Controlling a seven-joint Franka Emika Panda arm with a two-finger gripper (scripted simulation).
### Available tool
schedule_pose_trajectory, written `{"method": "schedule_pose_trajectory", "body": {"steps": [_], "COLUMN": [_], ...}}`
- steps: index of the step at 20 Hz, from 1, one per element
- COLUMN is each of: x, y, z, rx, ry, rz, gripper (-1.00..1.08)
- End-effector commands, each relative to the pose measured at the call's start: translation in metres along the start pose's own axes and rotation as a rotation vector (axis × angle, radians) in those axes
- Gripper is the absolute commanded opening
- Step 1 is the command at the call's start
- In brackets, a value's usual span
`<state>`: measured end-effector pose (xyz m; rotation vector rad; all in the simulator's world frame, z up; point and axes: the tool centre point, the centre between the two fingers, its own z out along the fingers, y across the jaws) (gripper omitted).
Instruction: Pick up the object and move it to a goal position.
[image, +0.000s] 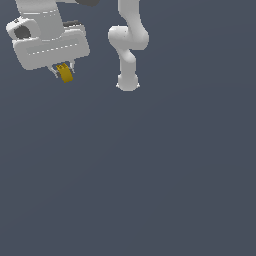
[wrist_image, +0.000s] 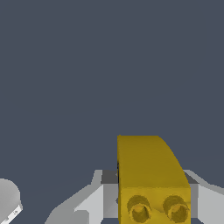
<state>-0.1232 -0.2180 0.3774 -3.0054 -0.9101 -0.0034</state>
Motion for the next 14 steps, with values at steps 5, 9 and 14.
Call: {"method": "schedule_pose_trajectory", "body": {"steps": [5, 9, 14], "x": [-0.025, -0.033, -0.036], "y": [0.007, 0.010, 0.012], "z": [-0.042, -0.056, -0.062], "rx": [0.000, 0.000, -0.001], "ry": [-0.001, -0.002, -0.002], "rz": [0.000, 0.000, 0.000], "gripper": [-1.00, -1.00, -1.00]}}
